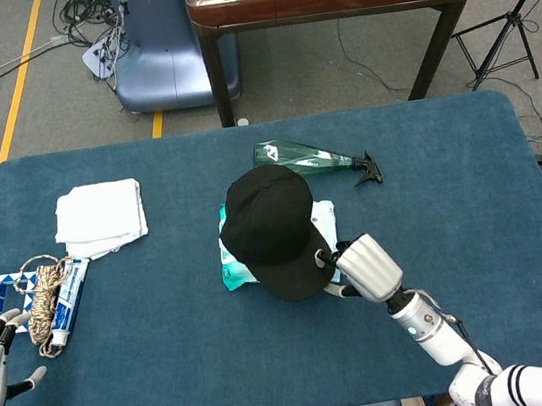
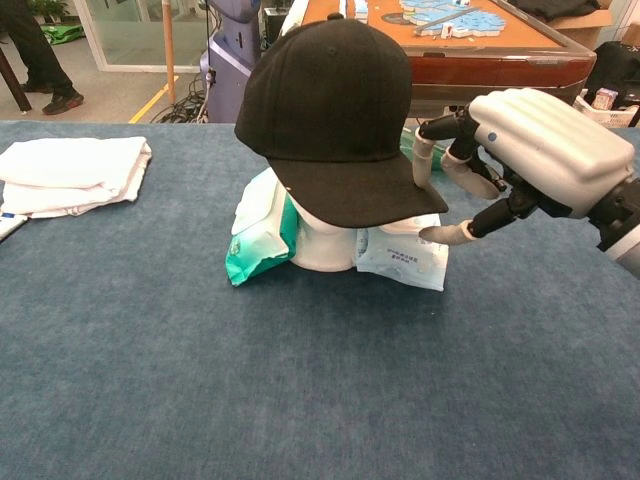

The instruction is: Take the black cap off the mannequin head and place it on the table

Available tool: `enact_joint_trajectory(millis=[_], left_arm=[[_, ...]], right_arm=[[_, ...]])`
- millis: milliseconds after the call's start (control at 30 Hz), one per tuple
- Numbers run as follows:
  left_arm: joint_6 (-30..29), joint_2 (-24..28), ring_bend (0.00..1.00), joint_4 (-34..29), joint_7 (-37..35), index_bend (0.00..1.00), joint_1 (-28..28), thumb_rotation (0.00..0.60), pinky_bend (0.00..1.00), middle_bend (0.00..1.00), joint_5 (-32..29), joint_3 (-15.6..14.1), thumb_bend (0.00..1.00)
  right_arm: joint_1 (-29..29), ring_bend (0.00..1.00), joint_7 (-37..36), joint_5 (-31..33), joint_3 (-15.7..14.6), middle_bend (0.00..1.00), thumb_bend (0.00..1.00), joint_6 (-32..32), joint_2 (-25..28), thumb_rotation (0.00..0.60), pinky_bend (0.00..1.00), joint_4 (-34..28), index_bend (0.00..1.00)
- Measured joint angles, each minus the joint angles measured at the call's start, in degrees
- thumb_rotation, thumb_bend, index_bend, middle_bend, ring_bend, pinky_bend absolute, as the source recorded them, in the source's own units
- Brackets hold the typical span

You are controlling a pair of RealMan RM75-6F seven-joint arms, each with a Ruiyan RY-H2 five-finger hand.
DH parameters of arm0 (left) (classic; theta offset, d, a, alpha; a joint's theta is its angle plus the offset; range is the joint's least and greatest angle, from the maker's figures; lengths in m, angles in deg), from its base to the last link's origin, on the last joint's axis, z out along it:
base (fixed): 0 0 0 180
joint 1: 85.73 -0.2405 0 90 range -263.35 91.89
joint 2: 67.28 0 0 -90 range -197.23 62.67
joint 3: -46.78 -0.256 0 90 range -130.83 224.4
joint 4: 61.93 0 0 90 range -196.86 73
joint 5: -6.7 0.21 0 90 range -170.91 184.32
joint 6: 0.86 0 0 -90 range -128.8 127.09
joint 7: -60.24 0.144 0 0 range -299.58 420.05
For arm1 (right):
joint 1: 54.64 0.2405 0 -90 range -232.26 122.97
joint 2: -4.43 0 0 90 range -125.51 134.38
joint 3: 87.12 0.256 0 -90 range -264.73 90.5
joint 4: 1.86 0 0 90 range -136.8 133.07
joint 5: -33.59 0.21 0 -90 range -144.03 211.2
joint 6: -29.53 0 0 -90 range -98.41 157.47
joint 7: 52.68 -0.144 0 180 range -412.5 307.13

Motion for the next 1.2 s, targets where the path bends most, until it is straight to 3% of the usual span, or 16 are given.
enact_joint_trajectory(millis=[533, 733, 833, 1000, 1200], left_arm=[[0.1, 0.0, 0.25, 0.2, 0.0, 0.25, -0.2, 0.600, 0.41, 0.20, -0.1, 0.0, 0.06], [0.3, -0.1, 0.25, 0.1, 0.3, 0.25, -0.1, 0.600, 0.41, 0.20, -0.4, 0.0, 0.06], [0.2, -0.2, 0.25, 0.4, 0.2, 0.25, -0.2, 0.600, 0.41, 0.20, -0.3, -0.1, 0.06], [0.4, -0.1, 0.25, 0.1, 0.4, 0.25, -0.1, 0.600, 0.41, 0.20, -0.5, 0.1, 0.06], [0.4, -0.2, 0.25, 0.3, 0.4, 0.25, -0.2, 0.600, 0.41, 0.20, -0.6, 0.0, 0.06]], right_arm=[[2.6, 0.76, -3.1, -2.4, 1.1, 0.92, 0.00, 7.5, -5.3, 0.600, 1.00, 9.8, 0.57], [3.6, 0.67, -2.4, -3.0, 1.8, 0.81, 0.00, 9.6, -5.2, 0.600, 1.00, 10.6, 0.57], [4.1, 0.57, -0.8, -3.1, 1.9, 0.69, 0.00, 9.2, -4.5, 0.600, 0.88, 9.9, 0.57], [5.1, 0.39, 2.5, -3.1, 1.8, 0.48, 0.00, 7.2, -2.8, 0.600, 0.60, 7.2, 0.57], [6.0, 0.29, 3.6, -3.1, 1.8, 0.38, 0.00, 7.0, -1.6, 0.600, 0.47, 5.1, 0.57]])
